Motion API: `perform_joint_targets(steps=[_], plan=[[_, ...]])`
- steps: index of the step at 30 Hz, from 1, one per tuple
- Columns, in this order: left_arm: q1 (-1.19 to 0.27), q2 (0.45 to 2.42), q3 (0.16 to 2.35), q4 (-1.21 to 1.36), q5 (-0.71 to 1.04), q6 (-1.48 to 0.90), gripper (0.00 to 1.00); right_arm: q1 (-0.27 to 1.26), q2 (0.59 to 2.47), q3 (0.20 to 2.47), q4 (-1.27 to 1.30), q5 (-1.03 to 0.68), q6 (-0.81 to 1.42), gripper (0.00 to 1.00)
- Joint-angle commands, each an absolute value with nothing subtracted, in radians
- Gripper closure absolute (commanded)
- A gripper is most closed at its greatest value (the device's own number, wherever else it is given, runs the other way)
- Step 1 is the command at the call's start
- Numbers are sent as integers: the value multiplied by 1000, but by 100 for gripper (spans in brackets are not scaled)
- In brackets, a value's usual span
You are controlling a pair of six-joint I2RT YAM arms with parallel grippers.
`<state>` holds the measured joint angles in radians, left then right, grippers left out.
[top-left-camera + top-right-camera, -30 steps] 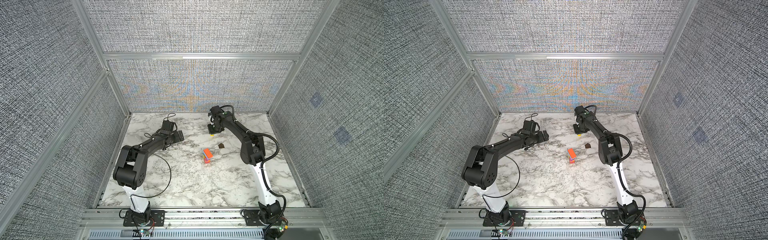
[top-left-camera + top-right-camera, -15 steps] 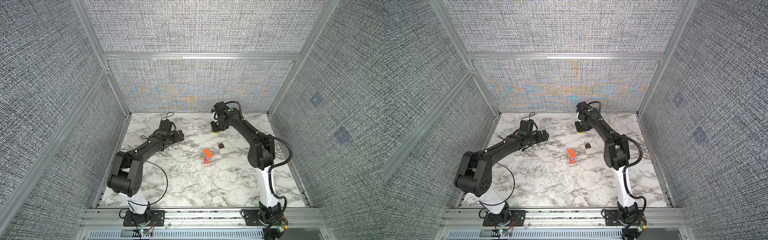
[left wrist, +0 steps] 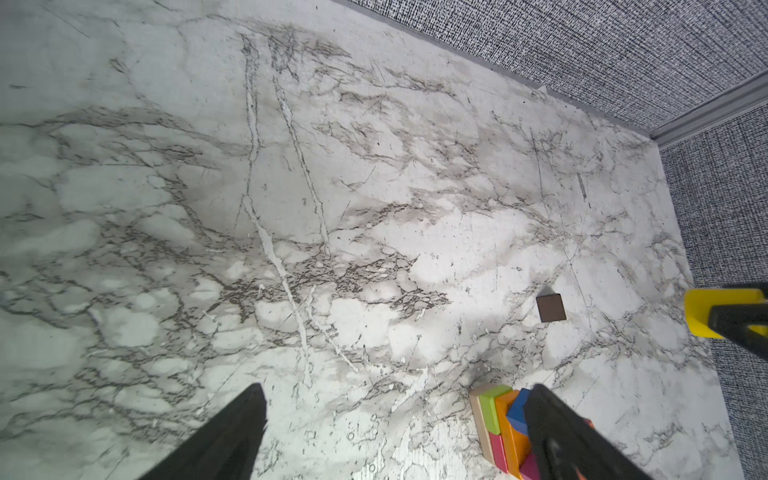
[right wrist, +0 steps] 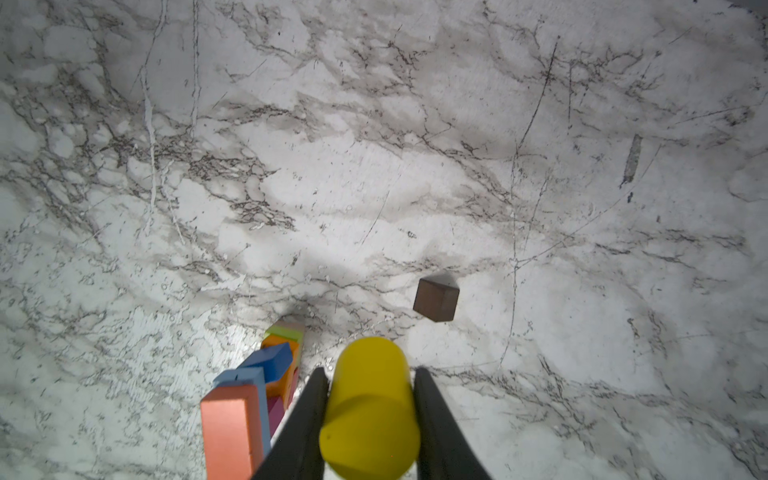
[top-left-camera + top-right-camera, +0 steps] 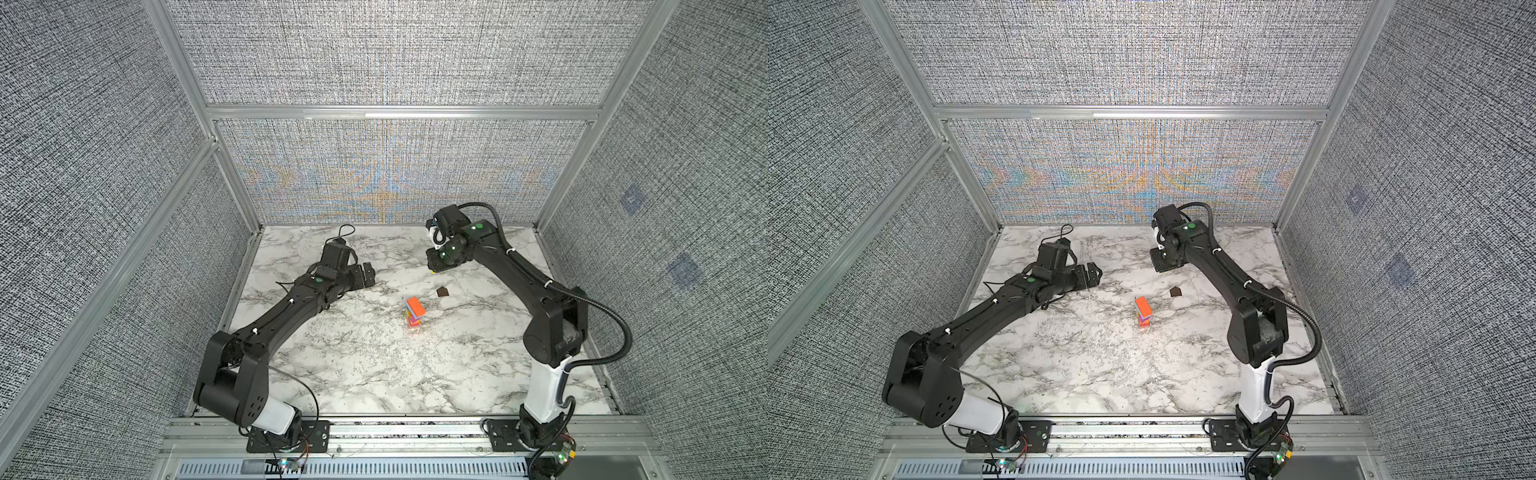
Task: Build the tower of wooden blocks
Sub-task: 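Lift the yellow cylinder with the right gripper and carry it over the stack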
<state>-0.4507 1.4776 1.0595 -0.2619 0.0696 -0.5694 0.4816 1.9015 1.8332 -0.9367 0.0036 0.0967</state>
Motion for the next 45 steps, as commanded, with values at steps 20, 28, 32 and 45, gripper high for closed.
perform_joint_targets(steps=[20,28,32,45], plan=[[-580,1228,889,-390,-60,-630,1,641,1666,1636,-989,83,156,77],[-586,1190,805,-377,-57,-656,1,699,1673,1594,-976,93,185,77],[-586,1193,789,-369,-52,-656,1,715,1688,1586,-967,91,193,77],[-586,1239,796,-354,-66,-661,1,733,1770,1617,-964,80,199,77]])
